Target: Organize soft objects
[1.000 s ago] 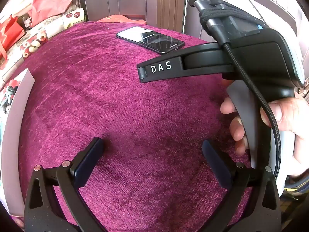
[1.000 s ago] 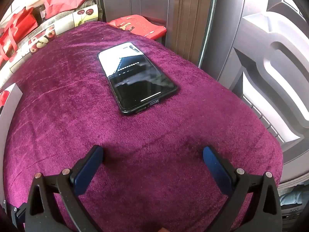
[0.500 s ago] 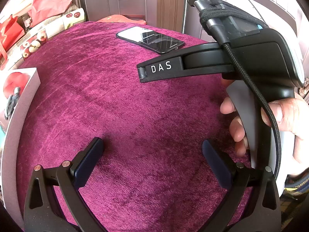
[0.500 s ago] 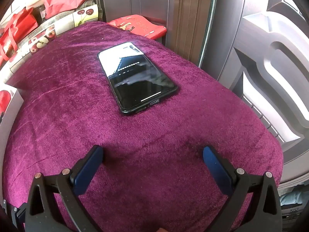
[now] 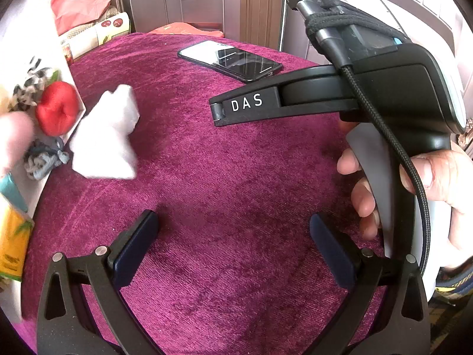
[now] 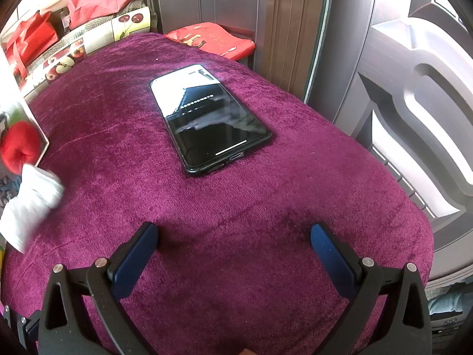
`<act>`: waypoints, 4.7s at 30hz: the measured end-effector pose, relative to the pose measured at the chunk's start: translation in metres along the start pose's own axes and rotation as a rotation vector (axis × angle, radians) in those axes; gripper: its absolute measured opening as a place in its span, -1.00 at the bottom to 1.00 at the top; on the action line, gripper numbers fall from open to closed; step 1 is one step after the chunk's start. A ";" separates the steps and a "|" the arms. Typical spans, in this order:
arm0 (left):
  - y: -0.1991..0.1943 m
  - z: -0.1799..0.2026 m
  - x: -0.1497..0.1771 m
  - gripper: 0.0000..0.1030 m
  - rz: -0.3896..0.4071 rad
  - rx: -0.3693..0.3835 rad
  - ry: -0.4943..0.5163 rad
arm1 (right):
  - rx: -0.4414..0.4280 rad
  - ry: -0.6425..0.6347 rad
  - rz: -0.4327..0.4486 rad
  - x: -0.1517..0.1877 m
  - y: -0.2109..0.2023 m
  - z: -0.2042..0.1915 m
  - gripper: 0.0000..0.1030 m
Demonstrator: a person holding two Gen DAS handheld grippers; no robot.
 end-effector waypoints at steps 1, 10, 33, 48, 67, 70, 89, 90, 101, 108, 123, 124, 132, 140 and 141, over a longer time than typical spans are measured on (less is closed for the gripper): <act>0.000 0.000 0.000 0.99 0.000 0.000 0.000 | 0.000 0.000 0.000 0.000 0.000 0.000 1.00; 0.000 0.000 0.000 0.99 0.000 0.000 0.000 | 0.000 0.000 0.000 0.000 0.000 0.000 1.00; 0.000 0.000 0.000 0.99 0.000 0.000 0.000 | -0.001 0.000 0.000 -0.001 0.000 -0.001 1.00; 0.000 0.000 0.000 0.99 0.000 0.000 0.000 | -0.002 0.001 0.000 -0.001 0.000 -0.001 1.00; 0.000 0.000 0.000 0.99 0.000 0.000 0.000 | -0.101 0.061 0.048 -0.011 -0.013 0.007 1.00; 0.000 0.000 0.000 0.99 0.000 0.000 0.000 | -0.113 0.074 0.124 -0.013 -0.025 0.007 1.00; 0.000 0.000 0.000 0.99 0.000 0.000 0.000 | -0.120 -0.149 0.391 -0.011 -0.117 -0.002 1.00; 0.000 0.000 0.000 0.99 0.000 0.000 0.000 | -0.114 -0.148 0.396 -0.011 -0.117 -0.002 1.00; 0.000 0.000 0.000 0.99 0.000 0.000 0.000 | -0.102 -0.161 0.405 -0.008 -0.123 -0.006 1.00; 0.000 0.000 0.000 0.99 0.000 0.000 0.000 | -0.094 -0.149 0.375 -0.009 -0.111 0.001 1.00; 0.000 0.000 0.000 0.99 0.000 0.000 0.000 | -0.053 -0.115 0.046 0.017 -0.010 0.002 1.00; 0.000 0.000 0.000 0.99 0.000 0.000 0.000 | -0.057 -0.112 0.043 0.017 -0.008 0.003 1.00; 0.000 0.000 0.000 0.99 0.000 -0.001 0.001 | -0.063 -0.098 0.044 0.016 -0.008 0.004 1.00; -0.001 0.000 0.000 0.99 0.004 -0.007 0.002 | -0.067 -0.095 0.042 0.014 -0.007 0.003 1.00; -0.003 -0.001 -0.001 0.99 0.015 -0.022 0.006 | -0.068 -0.095 0.042 0.014 -0.007 0.003 1.00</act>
Point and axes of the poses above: each gripper's, at about its wrist camera, not at the fingertips, and y roughly the way its jaws point, z to its right, x to its underside, the point moved 10 cm from there along y, roughly the way its jaws point, and after that the axes turned 9 degrees about -z, right-handed, at the moved point
